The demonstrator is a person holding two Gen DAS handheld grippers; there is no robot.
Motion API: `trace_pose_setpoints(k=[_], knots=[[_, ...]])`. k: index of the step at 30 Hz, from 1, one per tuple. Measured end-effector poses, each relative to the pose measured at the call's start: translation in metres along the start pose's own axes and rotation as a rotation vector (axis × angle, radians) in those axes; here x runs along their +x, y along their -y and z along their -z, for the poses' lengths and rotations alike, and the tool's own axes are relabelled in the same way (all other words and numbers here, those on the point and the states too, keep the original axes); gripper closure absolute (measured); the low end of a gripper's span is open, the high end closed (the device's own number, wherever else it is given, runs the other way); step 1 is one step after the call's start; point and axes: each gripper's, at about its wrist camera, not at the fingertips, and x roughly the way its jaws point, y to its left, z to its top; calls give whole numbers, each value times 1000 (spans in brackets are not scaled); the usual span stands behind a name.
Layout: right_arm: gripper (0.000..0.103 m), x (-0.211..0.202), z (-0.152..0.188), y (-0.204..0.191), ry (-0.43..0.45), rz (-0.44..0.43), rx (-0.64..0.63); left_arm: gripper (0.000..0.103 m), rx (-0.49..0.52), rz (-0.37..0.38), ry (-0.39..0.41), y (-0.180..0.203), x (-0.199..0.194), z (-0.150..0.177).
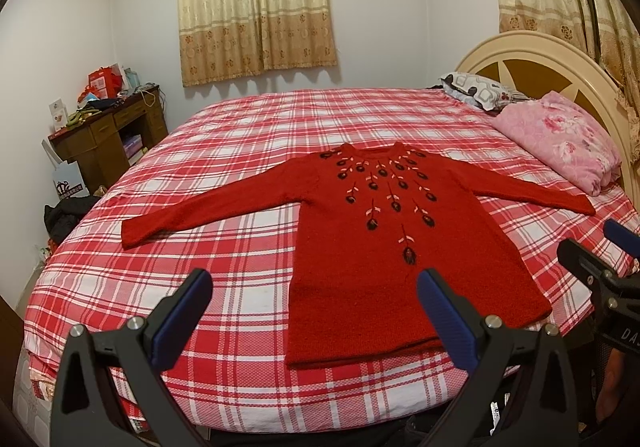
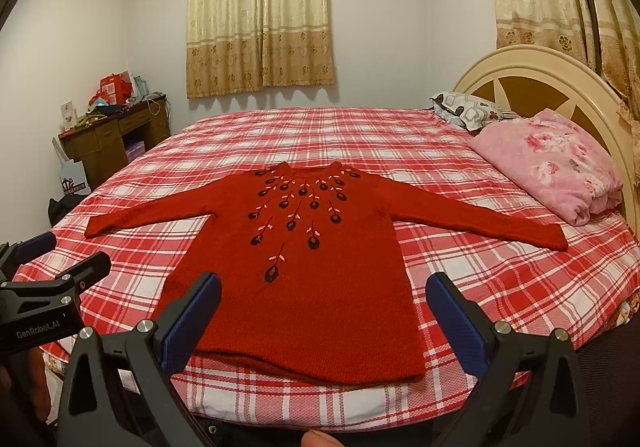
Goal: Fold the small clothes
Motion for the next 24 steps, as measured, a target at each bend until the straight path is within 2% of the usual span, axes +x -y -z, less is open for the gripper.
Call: trace_pose_setpoints(k=[6,13,18,24], knots=[[1,5,-2,5,-19,-2,-7,0,14,5,-12,4,5,0],[1,17,-4,17,-21,41,-19,0,50,12,-22,8,20,-5],[1,35,-4,32,-39,84,-27,0,69,7,-51,9,45,-8],[1,74,1,65,-108,119,-3,0,83,12,-89,9,84,-15]])
